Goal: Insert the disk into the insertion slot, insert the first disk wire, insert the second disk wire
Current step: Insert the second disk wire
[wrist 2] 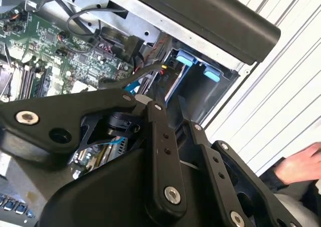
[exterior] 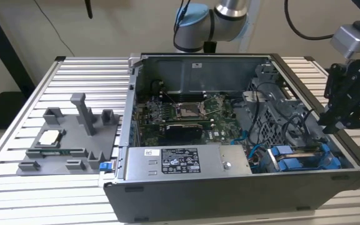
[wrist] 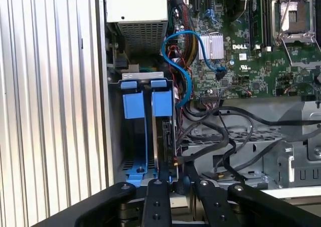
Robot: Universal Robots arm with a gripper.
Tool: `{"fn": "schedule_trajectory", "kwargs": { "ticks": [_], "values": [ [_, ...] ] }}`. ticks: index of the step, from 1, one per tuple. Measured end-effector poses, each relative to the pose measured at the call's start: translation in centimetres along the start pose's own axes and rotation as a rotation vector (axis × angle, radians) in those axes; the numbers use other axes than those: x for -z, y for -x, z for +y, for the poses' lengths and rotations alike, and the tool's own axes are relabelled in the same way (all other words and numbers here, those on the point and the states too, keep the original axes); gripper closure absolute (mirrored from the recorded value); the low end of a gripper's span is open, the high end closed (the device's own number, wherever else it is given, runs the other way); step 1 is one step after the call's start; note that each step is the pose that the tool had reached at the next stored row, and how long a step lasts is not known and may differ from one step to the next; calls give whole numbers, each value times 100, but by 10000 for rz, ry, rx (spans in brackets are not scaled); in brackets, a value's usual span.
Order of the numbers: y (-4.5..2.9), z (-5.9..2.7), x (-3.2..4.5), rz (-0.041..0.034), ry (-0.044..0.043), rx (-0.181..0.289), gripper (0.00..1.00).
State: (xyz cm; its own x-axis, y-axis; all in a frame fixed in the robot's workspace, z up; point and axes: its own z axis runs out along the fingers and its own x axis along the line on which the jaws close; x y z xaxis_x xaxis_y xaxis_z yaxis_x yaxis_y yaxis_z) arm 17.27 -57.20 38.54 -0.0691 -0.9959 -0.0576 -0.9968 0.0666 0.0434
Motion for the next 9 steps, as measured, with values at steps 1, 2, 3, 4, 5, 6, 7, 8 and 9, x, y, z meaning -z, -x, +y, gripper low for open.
{"fn": "schedule_trajectory", "kwargs": {
  "ticks": [1,2,3,4,5,6,7,8,9],
  "values": [
    [2,-16,0,0,-1,2,73],
    [5,-29,1,0,0,4,73],
    [8,-38,1,-1,0,4,73],
    [12,-47,1,-5,0,4,73],
    [16,-55,0,-16,1,5,73],
    [22,-63,0,-34,2,5,73],
    [28,-70,0,-58,4,7,73],
    [36,-76,1,-86,6,9,73],
    [47,-81,0,-120,9,11,73]
  ]
}}
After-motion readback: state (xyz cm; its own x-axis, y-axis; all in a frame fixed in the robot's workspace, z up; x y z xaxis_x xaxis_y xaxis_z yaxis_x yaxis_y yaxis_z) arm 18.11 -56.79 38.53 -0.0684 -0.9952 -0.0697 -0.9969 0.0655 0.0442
